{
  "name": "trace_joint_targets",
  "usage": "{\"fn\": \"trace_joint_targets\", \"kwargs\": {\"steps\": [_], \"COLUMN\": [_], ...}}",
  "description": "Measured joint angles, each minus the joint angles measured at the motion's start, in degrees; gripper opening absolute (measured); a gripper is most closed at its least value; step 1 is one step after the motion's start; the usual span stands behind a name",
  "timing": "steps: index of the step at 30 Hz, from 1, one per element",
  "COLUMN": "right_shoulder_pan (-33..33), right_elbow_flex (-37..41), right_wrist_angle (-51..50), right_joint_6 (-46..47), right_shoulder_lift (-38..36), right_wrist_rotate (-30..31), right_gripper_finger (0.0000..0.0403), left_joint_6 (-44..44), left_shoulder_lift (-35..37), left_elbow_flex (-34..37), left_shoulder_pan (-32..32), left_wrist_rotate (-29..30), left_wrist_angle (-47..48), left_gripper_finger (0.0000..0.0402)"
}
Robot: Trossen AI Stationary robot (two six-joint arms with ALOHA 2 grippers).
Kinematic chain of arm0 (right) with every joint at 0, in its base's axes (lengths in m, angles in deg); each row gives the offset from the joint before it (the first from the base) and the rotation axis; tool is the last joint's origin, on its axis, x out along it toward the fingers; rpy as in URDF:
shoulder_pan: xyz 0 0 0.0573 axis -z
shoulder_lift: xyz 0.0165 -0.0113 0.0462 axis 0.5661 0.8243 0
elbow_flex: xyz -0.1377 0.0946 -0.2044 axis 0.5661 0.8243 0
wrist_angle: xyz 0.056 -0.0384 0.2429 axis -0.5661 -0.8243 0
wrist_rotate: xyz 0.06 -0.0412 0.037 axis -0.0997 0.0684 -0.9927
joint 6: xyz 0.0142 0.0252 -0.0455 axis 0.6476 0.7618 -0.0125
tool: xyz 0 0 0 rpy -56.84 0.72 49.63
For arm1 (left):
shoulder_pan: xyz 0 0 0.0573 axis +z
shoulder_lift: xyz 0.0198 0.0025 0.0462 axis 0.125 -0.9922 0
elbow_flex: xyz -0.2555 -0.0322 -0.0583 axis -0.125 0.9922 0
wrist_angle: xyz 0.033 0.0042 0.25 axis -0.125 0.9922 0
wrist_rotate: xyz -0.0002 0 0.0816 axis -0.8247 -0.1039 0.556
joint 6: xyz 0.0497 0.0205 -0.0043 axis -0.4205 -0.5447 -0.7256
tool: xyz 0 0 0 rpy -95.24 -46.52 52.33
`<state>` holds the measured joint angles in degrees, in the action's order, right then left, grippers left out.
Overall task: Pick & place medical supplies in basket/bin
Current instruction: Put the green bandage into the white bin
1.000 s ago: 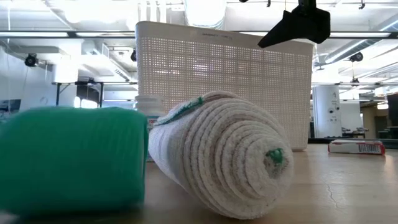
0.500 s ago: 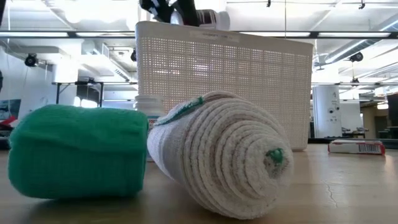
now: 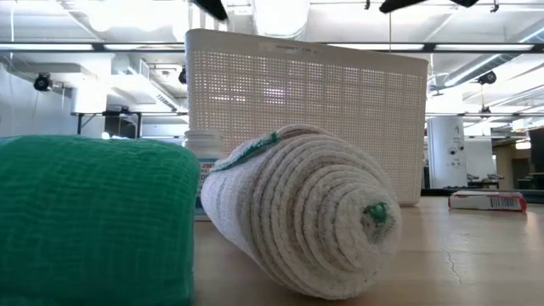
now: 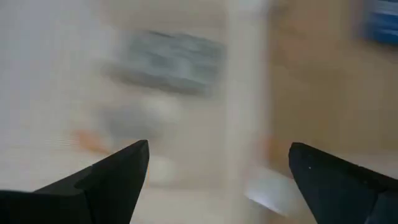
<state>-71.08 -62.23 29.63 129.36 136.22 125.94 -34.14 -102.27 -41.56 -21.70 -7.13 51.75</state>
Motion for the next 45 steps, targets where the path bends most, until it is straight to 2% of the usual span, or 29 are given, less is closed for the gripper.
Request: {"fn": "trace_joint_targets", "kwargs": {"steps": [2,3,6,9,12,17,20,25,29,32,38,45], "right_shoulder_pan": [0.0,0.2,0.7,1.1,1.2,1.1,0.8,0.1,0.0,0.0,0.0,0.0], "right_elbow_flex": [0.3,0.4,1.2,1.9,2.3,2.4,2.4,2.7,3.7,4.5,5.5,5.9], "right_wrist_angle": [-0.5,-0.5,-0.9,-0.9,-0.9,-0.9,-1.1,-2.7,-2.8,-2.7,-2.6,-2.6], "right_joint_6": [0.0,-0.1,-0.3,-1.3,-2.1,-2.6,-2.4,-0.8,0.8,1.8,3.0,3.0], "right_shoulder_lift": [0.0,0.0,0.0,0.0,0.0,0.0,0.0,0.0,0.0,0.0,0.0,0.0], "right_wrist_rotate": [-0.7,-1.5,-4.4,-5.7,-5.9,-6.1,-7.3,-7.9,-7.9,-7.9,-8.8,-8.9], "right_gripper_finger": [0.0365,0.0365,0.0365,0.0365,0.0365,0.0365,0.0365,0.0365,0.0365,0.0365,0.0365,0.0365], "left_joint_6": [3.5,4.6,6.3,7.8,11.4,16.3,16.4,17.1,17.1,17.4,24.5,24.7], "left_shoulder_lift": [0.1,0.0,-1.0,-2.1,-3.3,-6.3,-9.2,-14.8,-20.6,-25.6,-34.6,-38.6], "left_elbow_flex": [0.0,0.2,2.0,7.0,13.6,22.7,24.3,23.0,17.9,11.7,-2.3,-7.0], "left_shoulder_pan": [-5.5,-8.4,-16.4,-21.4,-23.7,-24.3,-25.0,-26.4,-26.8,-26.9,-26.8,-26.7], "left_wrist_rotate": [-5.2,-6.0,-5.3,-4.4,-3.4,-3.6,-3.7,-3.8,-3.2,-1.7,-0.8,-2.1], "left_wrist_angle": [-0.2,-0.3,-2.2,-8.1,-18.9,-41.9,-47.1,-46.3,-45.4,-38.6,-15.7,-15.6], "left_gripper_finger": [0.0363,0.0363,0.0363,0.0363,0.0363,0.0363,0.0363,0.036,0.036,0.036,0.0359,0.0359]}}
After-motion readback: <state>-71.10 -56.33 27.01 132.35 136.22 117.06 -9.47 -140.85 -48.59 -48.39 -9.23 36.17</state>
